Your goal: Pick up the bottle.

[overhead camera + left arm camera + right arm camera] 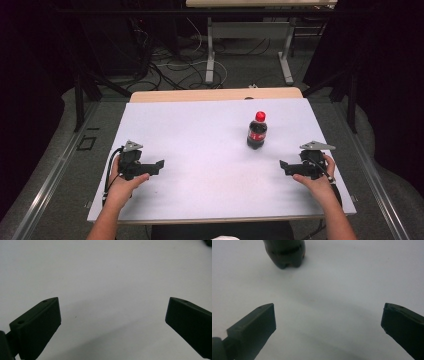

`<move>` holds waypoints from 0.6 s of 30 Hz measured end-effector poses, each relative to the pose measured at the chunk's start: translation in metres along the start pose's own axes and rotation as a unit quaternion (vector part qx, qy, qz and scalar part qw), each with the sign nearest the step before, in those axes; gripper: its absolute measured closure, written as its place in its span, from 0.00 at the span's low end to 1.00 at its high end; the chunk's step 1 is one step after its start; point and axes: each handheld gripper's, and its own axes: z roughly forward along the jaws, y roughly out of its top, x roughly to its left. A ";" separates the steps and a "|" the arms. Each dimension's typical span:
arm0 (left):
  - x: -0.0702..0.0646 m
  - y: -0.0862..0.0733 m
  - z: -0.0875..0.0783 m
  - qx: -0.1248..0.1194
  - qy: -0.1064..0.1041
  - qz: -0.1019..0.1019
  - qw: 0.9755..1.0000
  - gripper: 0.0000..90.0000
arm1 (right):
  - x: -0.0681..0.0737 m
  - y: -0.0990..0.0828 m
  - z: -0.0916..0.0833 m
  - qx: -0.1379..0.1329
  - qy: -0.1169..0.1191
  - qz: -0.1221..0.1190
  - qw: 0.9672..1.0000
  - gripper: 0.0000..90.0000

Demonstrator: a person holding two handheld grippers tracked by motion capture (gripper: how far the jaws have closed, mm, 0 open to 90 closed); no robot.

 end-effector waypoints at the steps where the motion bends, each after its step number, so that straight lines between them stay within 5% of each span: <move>1: -0.002 0.002 -0.003 -0.007 -0.004 -0.001 1.000 0.00 | 0.000 0.003 -0.002 -0.005 0.005 0.003 1.000 0.00; 4: -0.006 0.005 -0.012 -0.014 -0.006 0.017 1.000 0.01 | 0.001 0.009 -0.005 -0.010 0.016 0.002 1.000 0.00; 18: -0.008 0.012 -0.028 -0.040 -0.017 0.001 0.999 0.01 | 0.033 0.063 0.021 -0.039 0.057 -0.053 0.996 0.06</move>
